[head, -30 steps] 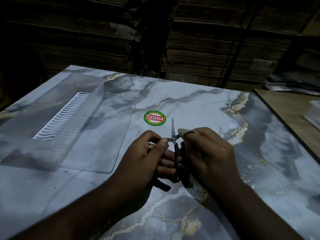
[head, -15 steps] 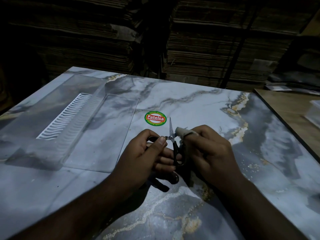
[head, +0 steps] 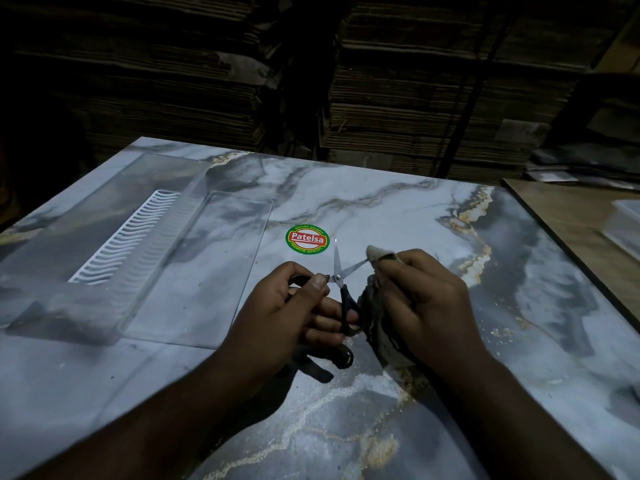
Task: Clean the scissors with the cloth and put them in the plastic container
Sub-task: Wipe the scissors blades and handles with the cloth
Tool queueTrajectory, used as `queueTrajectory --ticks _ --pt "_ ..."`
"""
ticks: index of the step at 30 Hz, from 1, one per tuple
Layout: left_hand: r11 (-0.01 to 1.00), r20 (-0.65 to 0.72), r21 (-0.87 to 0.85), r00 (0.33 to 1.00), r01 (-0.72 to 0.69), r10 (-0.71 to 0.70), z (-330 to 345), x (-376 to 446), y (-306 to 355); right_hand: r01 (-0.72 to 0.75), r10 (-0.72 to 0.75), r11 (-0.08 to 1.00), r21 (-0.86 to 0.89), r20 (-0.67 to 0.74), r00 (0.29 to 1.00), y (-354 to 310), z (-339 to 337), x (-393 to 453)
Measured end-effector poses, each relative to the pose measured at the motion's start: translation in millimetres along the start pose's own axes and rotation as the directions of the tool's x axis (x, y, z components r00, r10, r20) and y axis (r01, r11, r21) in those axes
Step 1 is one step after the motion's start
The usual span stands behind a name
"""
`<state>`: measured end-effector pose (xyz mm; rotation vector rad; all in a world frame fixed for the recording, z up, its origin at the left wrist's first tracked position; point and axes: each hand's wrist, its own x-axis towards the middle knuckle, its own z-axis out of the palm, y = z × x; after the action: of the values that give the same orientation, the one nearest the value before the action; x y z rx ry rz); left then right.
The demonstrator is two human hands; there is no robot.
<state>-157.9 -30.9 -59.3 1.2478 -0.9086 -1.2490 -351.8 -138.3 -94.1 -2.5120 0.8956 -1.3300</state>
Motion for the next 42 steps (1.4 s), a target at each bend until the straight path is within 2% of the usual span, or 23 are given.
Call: queueTrajectory --ticks 6,10,15,24,28,32,37,42 --pt "0.999 -0.018 -0.036 1.000 0.007 -0.008 1.2 2.7 -0.1 -0.030 0.046 0.995 0.094 -0.168 0.985 -13.6 -6.4 0.6" --pt "0.998 -0.003 -0.053 1.000 0.018 -0.018 0.3 5.8 -2.3 -0.108 0.123 0.983 0.151 -0.095 0.988 -24.5 -2.3 -1.8" --pt "0.999 -0.042 0.039 0.999 0.003 -0.001 2.4 8.3 -4.6 0.091 -0.097 0.994 0.055 0.116 0.988 -20.7 3.1 -2.6" --pt "0.998 -0.100 -0.056 0.994 0.036 -0.041 2.8 6.4 -13.3 0.305 -0.297 0.952 0.011 0.266 0.917 -12.5 1.5 -4.3" --pt "0.989 -0.070 -0.141 0.996 0.038 -0.048 2.9 6.7 -11.1 0.285 -0.287 0.958 0.039 0.223 0.932 -11.5 2.2 -3.5" --pt "0.996 -0.046 -0.086 0.998 0.036 -0.040 2.0 3.9 -6.9 0.286 -0.290 0.957 0.046 0.179 0.940 -13.5 1.0 -3.1" --pt "0.999 -0.006 -0.020 0.999 0.035 -0.035 0.1 1.5 -6.2 0.345 -0.333 0.937 -0.049 0.162 0.929 -19.2 -5.8 -1.2" --pt "0.998 0.004 -0.030 0.999 0.046 -0.046 -0.5 0.5 -7.1 0.358 -0.347 0.932 -0.058 0.143 0.927 -17.8 -7.6 -3.3"
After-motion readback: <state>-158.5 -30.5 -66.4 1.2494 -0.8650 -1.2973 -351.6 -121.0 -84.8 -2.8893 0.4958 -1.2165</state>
